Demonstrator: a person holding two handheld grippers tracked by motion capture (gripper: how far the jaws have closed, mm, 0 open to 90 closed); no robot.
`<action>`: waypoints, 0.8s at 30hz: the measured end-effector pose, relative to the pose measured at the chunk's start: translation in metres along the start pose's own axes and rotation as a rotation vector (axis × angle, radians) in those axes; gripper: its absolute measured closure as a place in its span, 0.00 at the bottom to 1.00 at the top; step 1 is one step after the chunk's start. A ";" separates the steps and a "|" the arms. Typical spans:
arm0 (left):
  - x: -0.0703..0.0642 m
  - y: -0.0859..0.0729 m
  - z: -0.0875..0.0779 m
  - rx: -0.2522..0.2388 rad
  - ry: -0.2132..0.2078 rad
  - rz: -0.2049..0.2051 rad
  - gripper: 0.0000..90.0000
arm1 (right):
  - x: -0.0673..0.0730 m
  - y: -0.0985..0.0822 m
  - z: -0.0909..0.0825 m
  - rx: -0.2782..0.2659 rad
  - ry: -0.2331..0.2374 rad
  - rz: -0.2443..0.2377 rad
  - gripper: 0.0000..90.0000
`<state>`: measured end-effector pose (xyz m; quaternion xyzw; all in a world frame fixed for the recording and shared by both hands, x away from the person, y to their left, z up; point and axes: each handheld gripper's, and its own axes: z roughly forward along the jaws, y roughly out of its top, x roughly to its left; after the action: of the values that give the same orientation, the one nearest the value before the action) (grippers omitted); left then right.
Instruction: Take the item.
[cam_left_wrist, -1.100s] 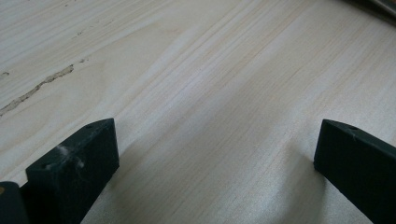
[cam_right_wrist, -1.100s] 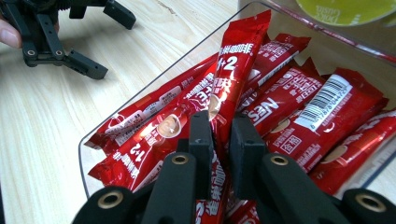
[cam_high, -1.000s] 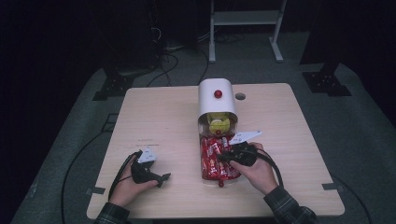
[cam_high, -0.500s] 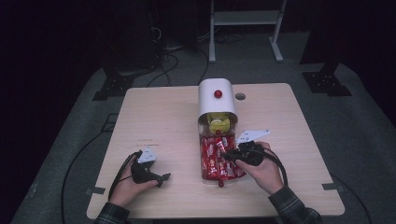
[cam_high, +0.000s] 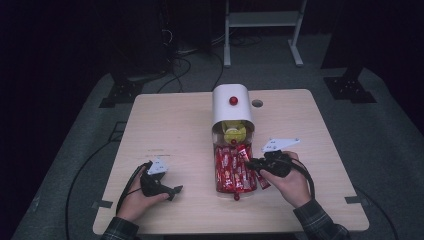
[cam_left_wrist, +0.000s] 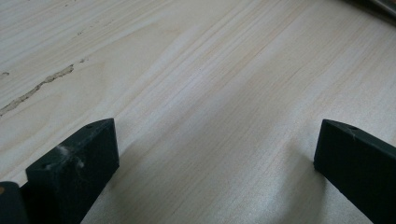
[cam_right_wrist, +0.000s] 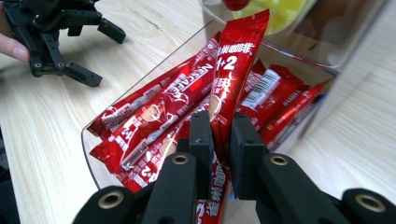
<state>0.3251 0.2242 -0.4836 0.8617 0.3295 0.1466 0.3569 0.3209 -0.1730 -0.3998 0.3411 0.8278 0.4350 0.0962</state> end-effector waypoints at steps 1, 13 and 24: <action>0.000 0.000 0.000 0.000 0.000 0.000 0.00 | -0.001 -0.001 -0.002 -0.003 -0.003 0.004 0.89; 0.000 0.000 0.000 0.000 0.000 -0.001 0.00 | -0.010 -0.003 -0.016 -0.028 -0.032 0.021 0.89; 0.000 0.000 0.000 0.000 0.000 0.000 0.00 | -0.021 -0.010 -0.028 -0.037 -0.064 0.047 0.89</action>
<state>0.3252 0.2242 -0.4837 0.8617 0.3296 0.1465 0.3569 0.3193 -0.2090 -0.3944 0.3726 0.8077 0.4413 0.1188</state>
